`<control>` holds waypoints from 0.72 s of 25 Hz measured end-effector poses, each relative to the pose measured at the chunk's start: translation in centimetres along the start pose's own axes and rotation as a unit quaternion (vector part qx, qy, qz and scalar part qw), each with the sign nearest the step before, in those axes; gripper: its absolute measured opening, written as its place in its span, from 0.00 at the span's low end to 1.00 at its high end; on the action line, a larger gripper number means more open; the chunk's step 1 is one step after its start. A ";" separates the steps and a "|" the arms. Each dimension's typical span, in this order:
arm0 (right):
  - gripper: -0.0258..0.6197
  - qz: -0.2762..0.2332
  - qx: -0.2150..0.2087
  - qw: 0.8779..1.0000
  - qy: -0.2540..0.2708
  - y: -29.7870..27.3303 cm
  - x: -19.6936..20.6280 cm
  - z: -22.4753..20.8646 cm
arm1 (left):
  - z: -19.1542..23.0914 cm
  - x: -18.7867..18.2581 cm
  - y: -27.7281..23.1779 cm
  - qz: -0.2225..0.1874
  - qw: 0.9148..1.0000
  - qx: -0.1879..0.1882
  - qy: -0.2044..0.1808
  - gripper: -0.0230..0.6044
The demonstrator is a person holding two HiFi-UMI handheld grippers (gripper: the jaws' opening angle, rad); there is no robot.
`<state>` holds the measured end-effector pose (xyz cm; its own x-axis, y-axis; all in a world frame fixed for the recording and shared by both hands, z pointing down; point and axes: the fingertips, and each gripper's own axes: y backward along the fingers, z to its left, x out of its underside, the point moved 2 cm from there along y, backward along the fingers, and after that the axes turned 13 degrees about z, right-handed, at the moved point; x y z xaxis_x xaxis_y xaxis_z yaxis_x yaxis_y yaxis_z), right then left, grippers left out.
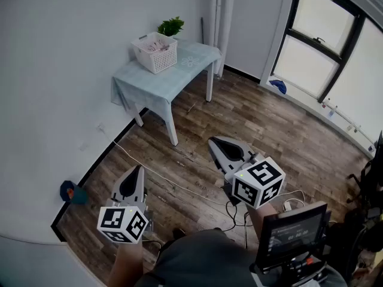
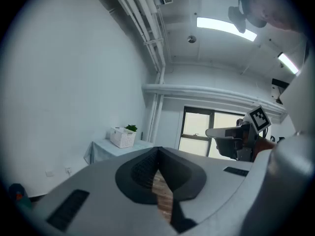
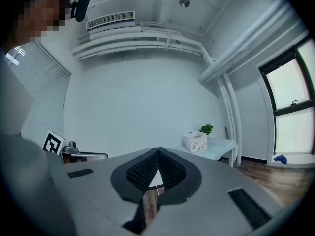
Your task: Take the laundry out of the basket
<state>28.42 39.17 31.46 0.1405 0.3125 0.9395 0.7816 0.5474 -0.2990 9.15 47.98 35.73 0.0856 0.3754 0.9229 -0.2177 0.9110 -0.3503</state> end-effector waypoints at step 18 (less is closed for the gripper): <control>0.06 -0.005 -0.017 1.000 0.008 -1.7 -0.8 1.1 | 0.9 -0.2 0.3 -0.017 1.000 -0.003 0.005 0.05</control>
<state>26.35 38.83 31.02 0.1424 0.2949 0.9449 0.8031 0.5235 -0.2845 8.21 48.05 35.54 0.1031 0.3469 0.9322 -0.2096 0.9238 -0.3205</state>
